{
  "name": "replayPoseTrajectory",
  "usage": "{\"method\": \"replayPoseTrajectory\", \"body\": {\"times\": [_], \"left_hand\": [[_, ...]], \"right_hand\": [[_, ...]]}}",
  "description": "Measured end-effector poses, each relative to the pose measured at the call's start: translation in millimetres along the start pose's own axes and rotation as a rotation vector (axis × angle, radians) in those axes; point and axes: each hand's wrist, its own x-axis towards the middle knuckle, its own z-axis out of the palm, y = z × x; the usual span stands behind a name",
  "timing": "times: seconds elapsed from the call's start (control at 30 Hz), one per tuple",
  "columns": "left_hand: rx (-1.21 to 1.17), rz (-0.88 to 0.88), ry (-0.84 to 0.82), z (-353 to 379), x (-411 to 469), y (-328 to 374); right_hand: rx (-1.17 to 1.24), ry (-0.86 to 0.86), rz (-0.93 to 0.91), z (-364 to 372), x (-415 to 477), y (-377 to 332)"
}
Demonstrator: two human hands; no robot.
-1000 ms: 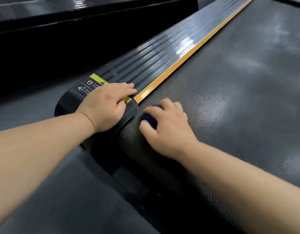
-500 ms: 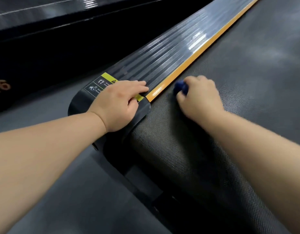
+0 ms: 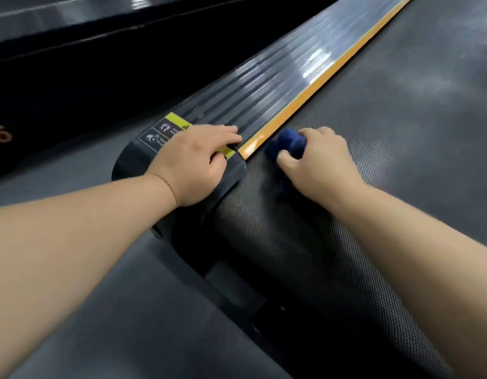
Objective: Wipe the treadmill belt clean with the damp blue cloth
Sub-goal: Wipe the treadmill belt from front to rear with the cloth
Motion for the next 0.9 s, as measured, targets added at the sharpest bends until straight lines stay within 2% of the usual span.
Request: {"method": "replayPoseTrajectory", "body": {"times": [0.07, 0.17, 0.33, 0.43, 0.5, 0.57, 0.67, 0.77, 0.83, 0.9], "left_hand": [[-0.001, -0.001, -0.006, 1, 0, 1], [0.004, -0.018, -0.018, 0, -1, 2], [-0.006, -0.035, -0.031, -2, -1, 6], [-0.006, -0.030, -0.028, -3, -2, 2], [0.012, -0.018, -0.026, -2, -1, 1], [0.010, -0.010, -0.027, -1, 0, 1], [0.045, -0.013, -0.025, -3, -5, 1], [0.137, 0.110, -0.010, -4, -17, 7], [0.172, 0.233, -0.063, -3, -29, 11], [0.182, 0.253, -0.130, -4, -37, 17]], "right_hand": [[-0.048, -0.022, -0.015, 8, -9, -13], [0.057, -0.039, -0.116, 17, -46, -43], [0.090, -0.075, -0.290, 18, -80, -39], [0.149, 0.044, -0.238, 29, -83, -48], [0.095, 0.101, -0.238, 36, -84, -53], [0.028, 0.135, -0.242, 39, -85, -52], [0.053, 0.166, -0.168, 35, -95, -44], [0.058, 0.176, -0.069, 25, -112, -26], [0.031, 0.189, -0.014, 14, -133, -3], [-0.016, 0.201, 0.067, 1, -157, 23]]}}
